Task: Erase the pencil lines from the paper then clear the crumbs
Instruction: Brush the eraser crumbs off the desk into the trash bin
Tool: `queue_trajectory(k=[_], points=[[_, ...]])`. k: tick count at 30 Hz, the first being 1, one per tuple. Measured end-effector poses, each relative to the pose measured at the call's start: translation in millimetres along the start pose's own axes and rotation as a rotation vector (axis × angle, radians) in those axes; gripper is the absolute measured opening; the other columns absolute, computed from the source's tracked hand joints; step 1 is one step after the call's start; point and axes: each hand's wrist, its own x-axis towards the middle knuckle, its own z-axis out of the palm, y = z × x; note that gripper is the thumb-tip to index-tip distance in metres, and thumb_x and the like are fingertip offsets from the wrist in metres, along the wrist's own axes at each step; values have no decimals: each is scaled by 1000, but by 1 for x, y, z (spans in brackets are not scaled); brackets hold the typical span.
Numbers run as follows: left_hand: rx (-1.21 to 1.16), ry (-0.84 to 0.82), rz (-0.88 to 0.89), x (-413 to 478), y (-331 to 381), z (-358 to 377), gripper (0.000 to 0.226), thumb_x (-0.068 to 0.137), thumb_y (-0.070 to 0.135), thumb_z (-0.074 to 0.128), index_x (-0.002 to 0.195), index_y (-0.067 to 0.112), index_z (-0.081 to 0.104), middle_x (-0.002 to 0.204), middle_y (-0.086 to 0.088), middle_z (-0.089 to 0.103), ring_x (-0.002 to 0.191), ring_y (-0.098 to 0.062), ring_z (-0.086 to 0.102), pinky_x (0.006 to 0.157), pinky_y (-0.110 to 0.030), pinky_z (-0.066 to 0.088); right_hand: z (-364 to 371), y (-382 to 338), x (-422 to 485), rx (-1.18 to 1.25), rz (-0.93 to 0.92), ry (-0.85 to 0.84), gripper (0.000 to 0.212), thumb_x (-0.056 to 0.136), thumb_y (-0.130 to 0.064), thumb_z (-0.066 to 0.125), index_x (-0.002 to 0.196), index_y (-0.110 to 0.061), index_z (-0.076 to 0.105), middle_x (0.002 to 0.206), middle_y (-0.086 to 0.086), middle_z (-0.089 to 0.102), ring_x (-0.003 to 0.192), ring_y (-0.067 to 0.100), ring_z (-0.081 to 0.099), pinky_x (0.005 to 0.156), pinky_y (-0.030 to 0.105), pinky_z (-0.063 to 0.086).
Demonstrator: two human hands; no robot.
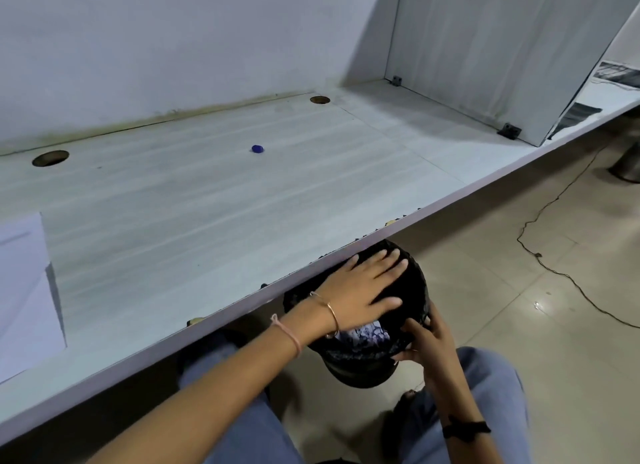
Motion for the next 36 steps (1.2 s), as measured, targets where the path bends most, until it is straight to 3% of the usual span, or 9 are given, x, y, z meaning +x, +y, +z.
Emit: queue_trajectory(k=[5, 11, 16, 20, 24, 26, 30, 33, 36], points=[[96, 122, -376, -1, -26, -4, 68, 104, 49, 22, 156, 15, -6, 164, -8, -9, 151, -20, -10, 122, -43, -7, -5, 2, 0, 3, 5, -2, 49, 93, 6, 45, 131, -23, 51, 106, 8, 63, 75, 24, 62, 42, 29, 52], [31, -3, -433, 16, -69, -27, 75, 96, 66, 11, 156, 26, -11, 163, 0, -14, 150, -15, -14, 118, -54, -10, -6, 8, 2, -29, 9, -4, 47, 91, 7, 46, 130, -20, 52, 102, 12, 61, 72, 26, 58, 43, 29, 52], [-28, 171, -574, -14, -95, -42, 67, 99, 59, 8, 156, 26, -1, 164, 3, -5, 151, -13, -4, 118, -52, -10, -6, 8, 4, 1, -2, 0, 47, 91, 9, 46, 129, -18, 52, 103, 12, 60, 81, 29, 59, 39, 28, 52], [-92, 272, -885, -71, -132, -48, 70, 99, 58, 14, 157, 19, 4, 165, 0, -2, 151, -12, -3, 116, -55, -8, -1, 7, 5, -1, -1, -21, 46, 92, 9, 46, 128, -18, 52, 102, 13, 60, 76, 27, 59, 39, 27, 52], [-184, 217, -1190, -120, -153, -38, 76, 100, 58, 12, 156, 7, 4, 164, -11, 1, 151, -20, -3, 118, -56, -4, 5, 6, 3, -25, 3, -57, 46, 91, 10, 46, 128, -18, 52, 97, 9, 60, 74, 21, 59, 39, 29, 53], [-125, 171, -1169, -115, -154, -26, 74, 101, 54, 10, 155, 3, 9, 163, -16, 4, 151, -25, -1, 119, -53, 0, 7, 7, 2, -39, 5, -63, 46, 92, 9, 46, 129, -18, 52, 96, 9, 60, 72, 21, 60, 41, 29, 53], [18, 137, -863, -49, -120, -9, 82, 96, 57, -3, 152, 4, 23, 158, -26, 17, 147, -38, 11, 118, -48, 15, 11, 9, 1, -58, 17, -66, 45, 92, 8, 46, 129, -17, 53, 89, 10, 59, 63, 18, 59, 41, 29, 53], [-114, 144, -597, -5, -53, -10, 68, 103, 47, 9, 155, 1, 8, 162, -19, 3, 151, -28, 1, 123, -39, 3, 15, 8, -1, -77, 25, -73, 46, 92, 8, 46, 130, -17, 52, 85, 7, 58, 51, 10, 59, 41, 29, 53], [-264, 85, -322, -10, -6, -19, 63, 105, 45, 11, 156, 11, 0, 164, -6, -6, 150, -14, -7, 123, -34, -5, 15, 6, -3, -64, 6, -87, 46, 94, 7, 46, 131, -20, 51, 102, 7, 64, 62, 12, 68, 42, 30, 54]])
